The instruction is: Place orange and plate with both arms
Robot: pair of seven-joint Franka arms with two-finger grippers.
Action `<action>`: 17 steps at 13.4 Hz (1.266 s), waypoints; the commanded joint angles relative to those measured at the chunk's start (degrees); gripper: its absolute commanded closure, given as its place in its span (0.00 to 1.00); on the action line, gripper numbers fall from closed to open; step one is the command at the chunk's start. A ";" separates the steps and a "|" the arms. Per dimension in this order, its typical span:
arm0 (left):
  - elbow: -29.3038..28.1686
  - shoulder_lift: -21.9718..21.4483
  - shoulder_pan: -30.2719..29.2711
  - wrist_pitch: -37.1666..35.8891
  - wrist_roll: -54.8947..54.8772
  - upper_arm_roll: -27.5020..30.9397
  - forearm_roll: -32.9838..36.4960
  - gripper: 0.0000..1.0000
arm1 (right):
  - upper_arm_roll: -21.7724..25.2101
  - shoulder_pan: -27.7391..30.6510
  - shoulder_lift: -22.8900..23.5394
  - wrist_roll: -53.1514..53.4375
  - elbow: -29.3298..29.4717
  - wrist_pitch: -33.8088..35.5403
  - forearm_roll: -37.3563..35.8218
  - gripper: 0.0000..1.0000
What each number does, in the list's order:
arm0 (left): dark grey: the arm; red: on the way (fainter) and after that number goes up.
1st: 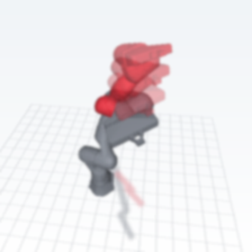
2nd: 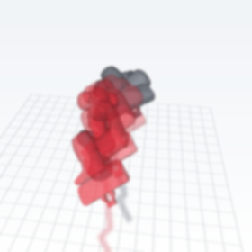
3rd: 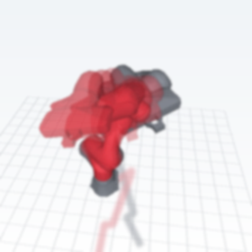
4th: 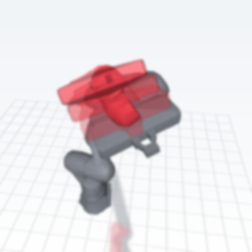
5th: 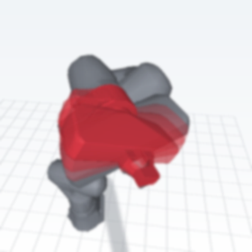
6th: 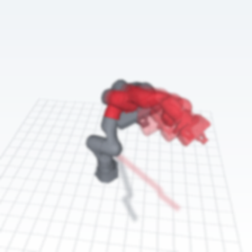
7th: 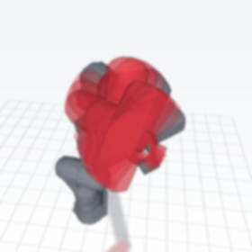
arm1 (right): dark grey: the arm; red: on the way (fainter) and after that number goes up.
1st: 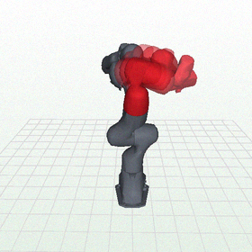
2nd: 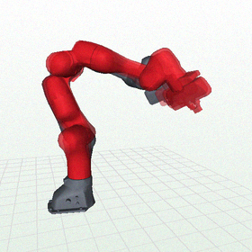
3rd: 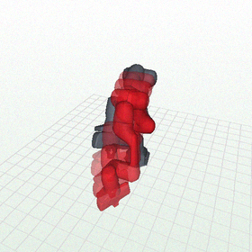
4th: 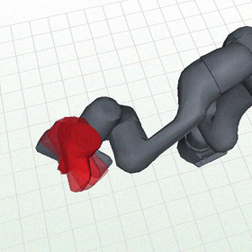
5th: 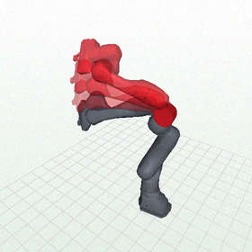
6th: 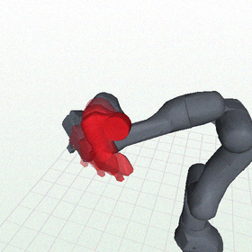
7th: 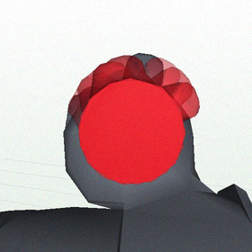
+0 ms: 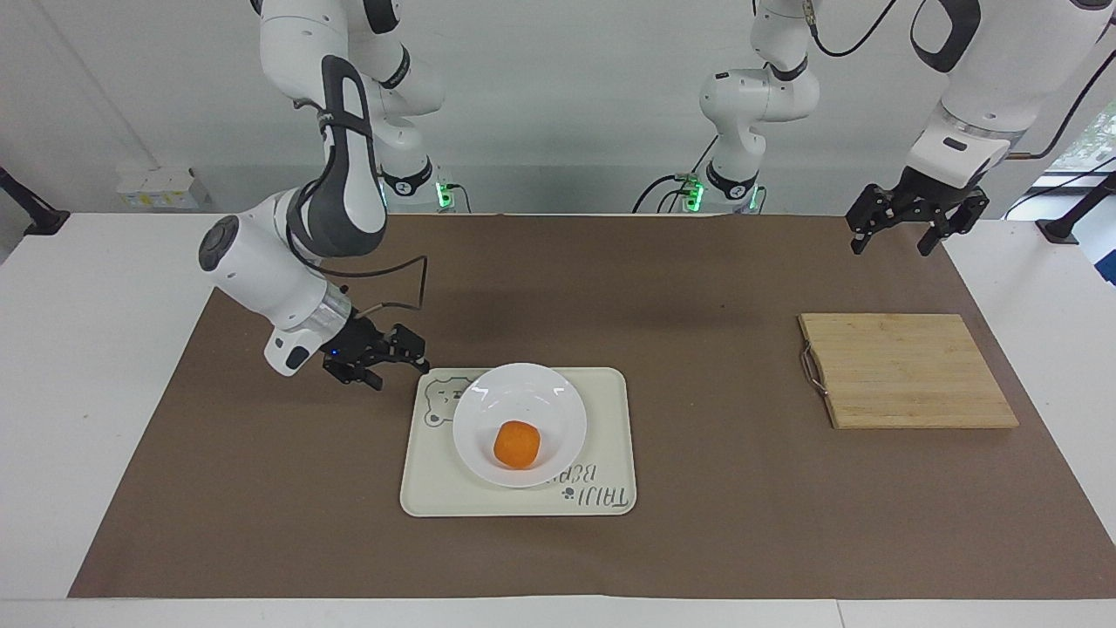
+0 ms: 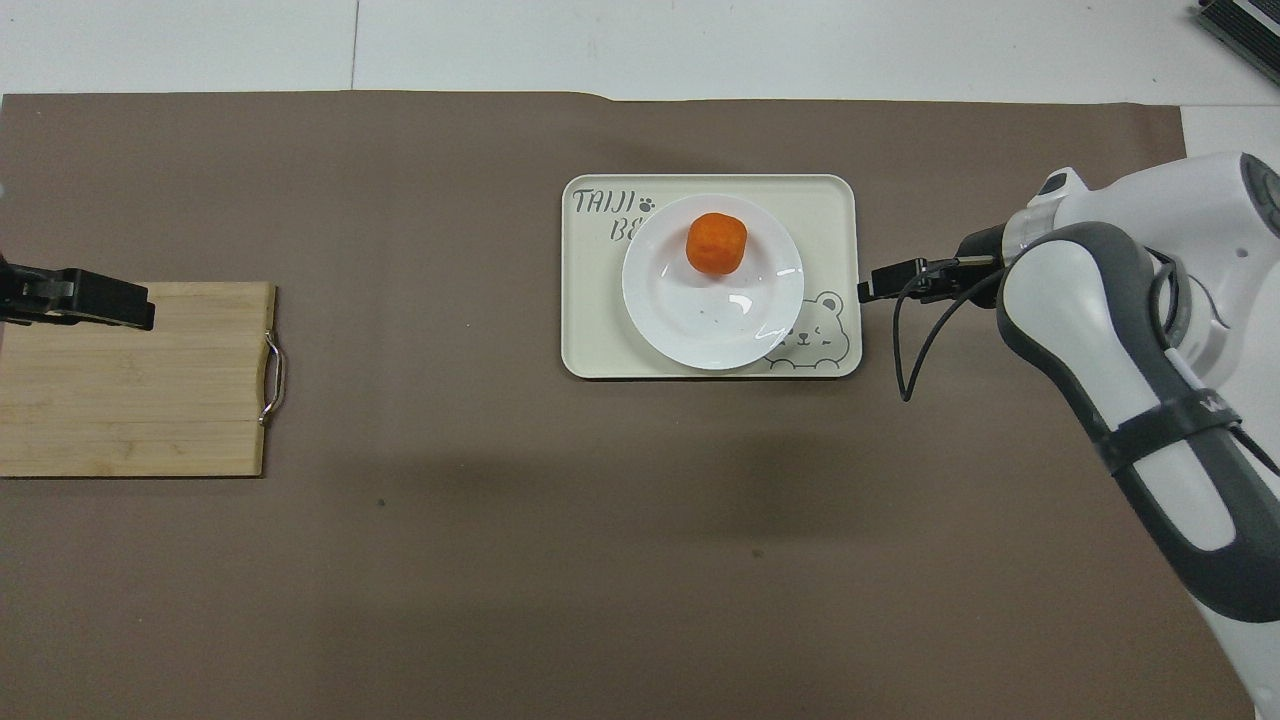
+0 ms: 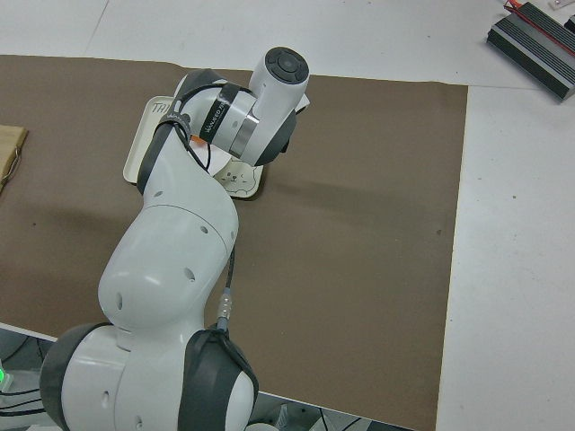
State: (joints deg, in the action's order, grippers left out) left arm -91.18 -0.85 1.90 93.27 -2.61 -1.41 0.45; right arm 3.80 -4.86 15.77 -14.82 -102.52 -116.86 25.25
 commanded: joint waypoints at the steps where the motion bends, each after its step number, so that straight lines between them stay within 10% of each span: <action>1: 0.65 0.15 0.12 -0.98 -0.73 0.36 -0.18 0.00 | -0.20 0.73 -4.59 7.49 -1.19 5.57 -9.22 0.00; 9: 0.65 0.15 0.12 -0.98 -0.73 0.36 -0.18 0.00 | 0.32 1.61 -15.84 14.47 -0.40 16.22 -22.09 0.00; 17: 0.65 0.15 0.12 -0.98 -0.73 0.36 -0.27 0.00 | 1.20 1.61 -18.05 14.38 13.21 32.82 -23.67 0.00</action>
State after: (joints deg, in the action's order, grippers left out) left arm -91.18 -0.85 1.90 93.27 -2.61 -1.41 0.45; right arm 4.70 -3.49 -2.77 -1.53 -93.01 -87.60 2.93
